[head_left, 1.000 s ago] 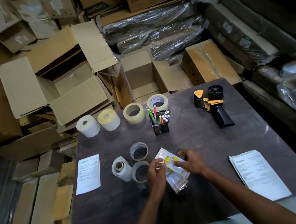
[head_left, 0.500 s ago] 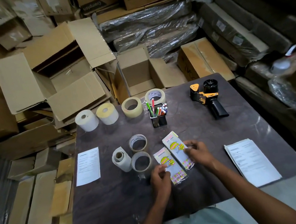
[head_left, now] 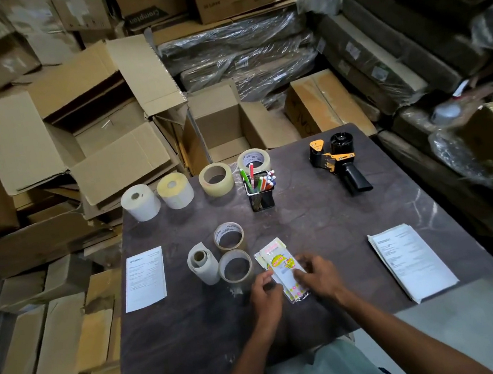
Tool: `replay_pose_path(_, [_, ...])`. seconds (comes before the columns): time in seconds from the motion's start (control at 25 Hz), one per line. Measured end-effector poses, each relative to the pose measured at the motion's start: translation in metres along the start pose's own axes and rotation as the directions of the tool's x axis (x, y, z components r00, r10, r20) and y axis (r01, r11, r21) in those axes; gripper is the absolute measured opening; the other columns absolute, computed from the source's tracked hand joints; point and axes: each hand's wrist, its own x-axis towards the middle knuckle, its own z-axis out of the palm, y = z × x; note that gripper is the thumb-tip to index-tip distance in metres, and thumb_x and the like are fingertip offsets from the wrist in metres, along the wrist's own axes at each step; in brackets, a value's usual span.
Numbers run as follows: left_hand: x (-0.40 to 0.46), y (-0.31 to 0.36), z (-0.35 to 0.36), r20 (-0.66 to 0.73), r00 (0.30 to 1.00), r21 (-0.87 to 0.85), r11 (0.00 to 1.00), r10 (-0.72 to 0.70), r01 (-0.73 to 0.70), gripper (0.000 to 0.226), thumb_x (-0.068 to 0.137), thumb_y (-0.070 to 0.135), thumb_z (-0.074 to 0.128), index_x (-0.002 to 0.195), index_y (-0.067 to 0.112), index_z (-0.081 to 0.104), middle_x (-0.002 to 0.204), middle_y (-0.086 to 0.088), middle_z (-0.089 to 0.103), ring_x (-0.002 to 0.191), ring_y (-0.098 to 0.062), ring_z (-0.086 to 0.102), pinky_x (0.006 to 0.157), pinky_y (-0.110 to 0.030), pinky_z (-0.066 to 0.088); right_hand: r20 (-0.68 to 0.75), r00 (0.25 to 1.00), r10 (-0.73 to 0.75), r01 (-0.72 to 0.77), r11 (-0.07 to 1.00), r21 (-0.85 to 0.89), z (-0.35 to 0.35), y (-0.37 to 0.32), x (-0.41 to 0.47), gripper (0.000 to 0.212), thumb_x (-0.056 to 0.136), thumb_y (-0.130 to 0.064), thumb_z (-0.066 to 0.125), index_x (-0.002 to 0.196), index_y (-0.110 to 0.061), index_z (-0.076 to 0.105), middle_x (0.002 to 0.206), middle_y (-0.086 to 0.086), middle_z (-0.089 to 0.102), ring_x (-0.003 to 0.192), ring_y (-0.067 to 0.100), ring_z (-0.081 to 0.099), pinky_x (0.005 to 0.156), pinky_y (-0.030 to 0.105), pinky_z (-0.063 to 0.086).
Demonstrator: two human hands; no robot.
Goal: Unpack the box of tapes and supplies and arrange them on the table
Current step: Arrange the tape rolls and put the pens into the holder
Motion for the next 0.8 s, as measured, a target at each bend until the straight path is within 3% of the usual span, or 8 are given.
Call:
replay_pose_path(0.12, [-0.004,-0.001,-0.004,0.011,1.000,0.033,0.999,-0.005,0.005,0.035,0.070,0.024,0.068,0.104,0.030,0.067,0.112,0.006,0.066,0.100,-0.018,0.066,0.091,-0.047,0.056,0.002,1.000,0.027,-0.027,0.999,0.030,0.005,0.001,-0.007,0.019,0.086,-0.021,0.074,0.105,-0.020,0.071,0.094,0.002,0.076,0.088,0.021,0.072,0.083,0.035,0.056])
replay_pose_path(0.28, [-0.021,0.005,-0.009,-0.015,0.998,0.026,0.998,0.063,-0.062,0.026,0.074,0.019,0.068,0.099,0.022,0.067,0.102,-0.006,0.065,0.084,-0.021,0.063,0.075,-0.041,0.054,-0.110,0.990,0.089,-0.082,0.995,0.063,0.004,0.006,-0.010,0.027,0.091,-0.030,0.072,0.114,-0.016,0.070,0.099,0.004,0.075,0.092,0.017,0.069,0.077,0.019,0.046])
replay_pose_path(0.44, [-0.036,0.008,-0.010,0.072,0.996,-0.027,0.998,0.053,-0.051,0.017,0.087,-0.002,0.061,0.093,0.013,0.066,0.076,-0.007,0.069,0.059,-0.012,0.058,0.051,-0.022,0.045,-0.147,0.987,0.066,-0.059,0.997,0.049,-0.011,0.003,-0.012,0.022,0.097,-0.035,0.061,0.102,-0.018,0.073,0.093,0.001,0.076,0.092,0.018,0.070,0.081,0.030,0.050])
replay_pose_path(0.64, [-0.062,0.025,0.016,0.094,0.994,-0.101,0.994,0.051,-0.041,0.017,0.085,-0.003,0.059,0.095,0.009,0.063,0.072,-0.007,0.068,0.052,-0.013,0.059,0.048,-0.022,0.046,-0.150,0.988,0.026,-0.013,0.996,0.088,-0.039,0.007,-0.016,0.025,0.100,-0.034,0.057,0.100,-0.015,0.074,0.094,0.004,0.076,0.091,0.015,0.067,0.080,0.029,0.048])
replay_pose_path(0.8, [-0.081,0.030,0.058,0.063,0.997,-0.097,0.994,0.048,-0.042,0.023,0.090,-0.011,0.050,0.097,0.007,0.062,0.073,-0.008,0.066,0.052,-0.015,0.060,0.050,-0.023,0.049,-0.102,0.995,0.017,-0.004,0.992,0.130,-0.072,0.023,-0.020,0.035,0.100,-0.040,0.055,0.076,-0.018,0.067,0.072,-0.005,0.069,0.073,0.009,0.060,0.065,0.027,0.044])
